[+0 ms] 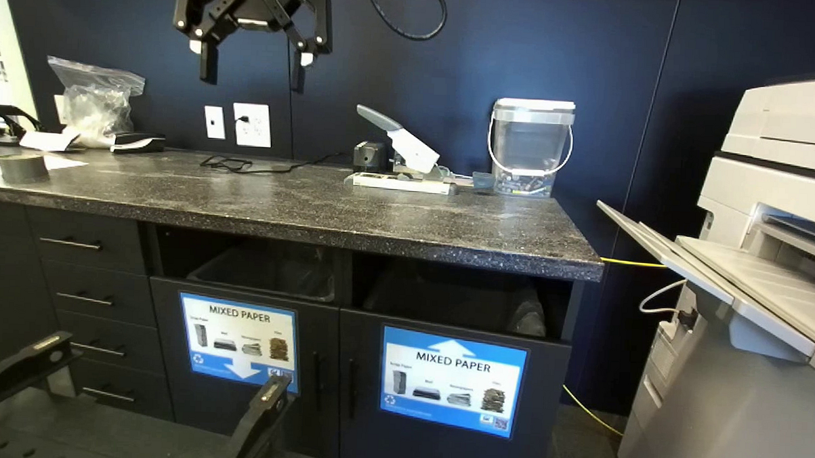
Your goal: Pick up the papers from the counter and throw them in the bin
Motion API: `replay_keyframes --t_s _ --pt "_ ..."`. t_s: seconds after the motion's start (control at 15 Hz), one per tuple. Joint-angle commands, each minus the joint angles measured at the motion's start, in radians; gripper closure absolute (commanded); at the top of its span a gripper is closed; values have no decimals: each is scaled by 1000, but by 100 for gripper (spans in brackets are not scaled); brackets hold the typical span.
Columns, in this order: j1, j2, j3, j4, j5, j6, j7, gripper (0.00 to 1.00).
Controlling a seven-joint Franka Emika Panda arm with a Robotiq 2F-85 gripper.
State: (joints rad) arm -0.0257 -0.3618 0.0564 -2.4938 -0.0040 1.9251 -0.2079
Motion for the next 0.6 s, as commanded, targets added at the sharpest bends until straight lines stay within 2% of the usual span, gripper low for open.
replay_keyframes --t_s 0.0,0.33,0.47,0.53 --pt "31 -80 -43 -35 18 -25 2 0" --pt "25 -89 -51 -72 -25 39 38 0" --pt "22 -93 -53 -106 -33 99 58 0" --pt "31 -59 -60 -58 -20 39 32 0"
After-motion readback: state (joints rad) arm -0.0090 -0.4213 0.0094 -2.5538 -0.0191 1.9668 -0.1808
